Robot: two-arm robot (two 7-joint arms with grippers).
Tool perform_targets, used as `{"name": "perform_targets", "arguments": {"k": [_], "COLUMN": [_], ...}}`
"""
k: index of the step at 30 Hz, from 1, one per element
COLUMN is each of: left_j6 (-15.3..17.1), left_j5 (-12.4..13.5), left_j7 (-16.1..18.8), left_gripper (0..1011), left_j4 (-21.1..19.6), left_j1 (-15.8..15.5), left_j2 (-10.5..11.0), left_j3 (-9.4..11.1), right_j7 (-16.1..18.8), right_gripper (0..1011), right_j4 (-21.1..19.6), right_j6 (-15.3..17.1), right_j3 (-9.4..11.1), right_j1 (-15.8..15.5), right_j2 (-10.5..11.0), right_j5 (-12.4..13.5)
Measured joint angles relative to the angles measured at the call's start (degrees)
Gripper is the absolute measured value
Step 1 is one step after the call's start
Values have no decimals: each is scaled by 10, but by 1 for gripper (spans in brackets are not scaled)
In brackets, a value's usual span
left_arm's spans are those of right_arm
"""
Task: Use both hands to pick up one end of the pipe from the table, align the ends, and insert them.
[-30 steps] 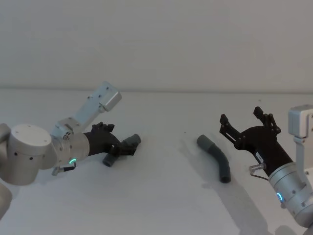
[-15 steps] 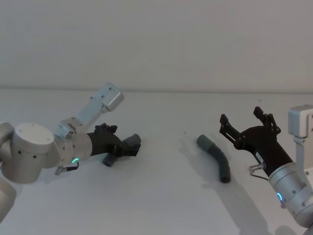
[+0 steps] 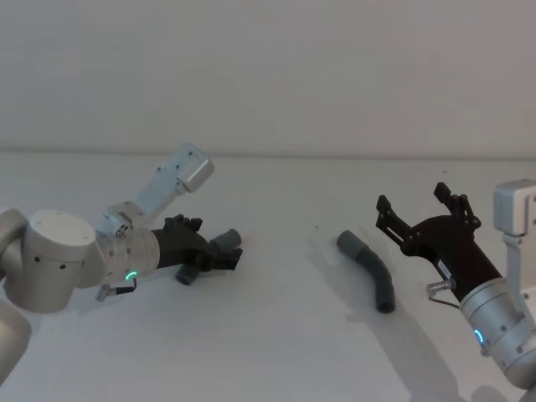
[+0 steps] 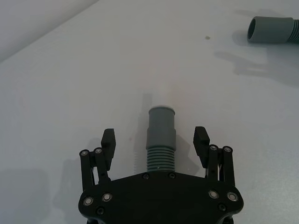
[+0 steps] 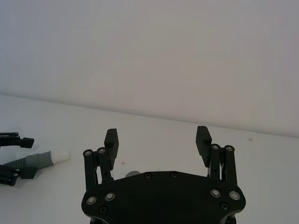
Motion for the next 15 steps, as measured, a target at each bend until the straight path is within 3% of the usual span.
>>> {"name": "perform_targets", "arguments": {"k": [15], "left_j6": [8], "left_j5": [1], "left_j7": [-6], "left_gripper": [1001], "left_j4": [9], "left_j1": [0], "left_j2": [-8], "left_j3": [-7], "right_j7": [0], "right_gripper": [1003], "right_j4": [0], "right_j6": [0], "right_j3": [0], "right_j1": [0], "right_j2": [0], "right_j5": [0]}}
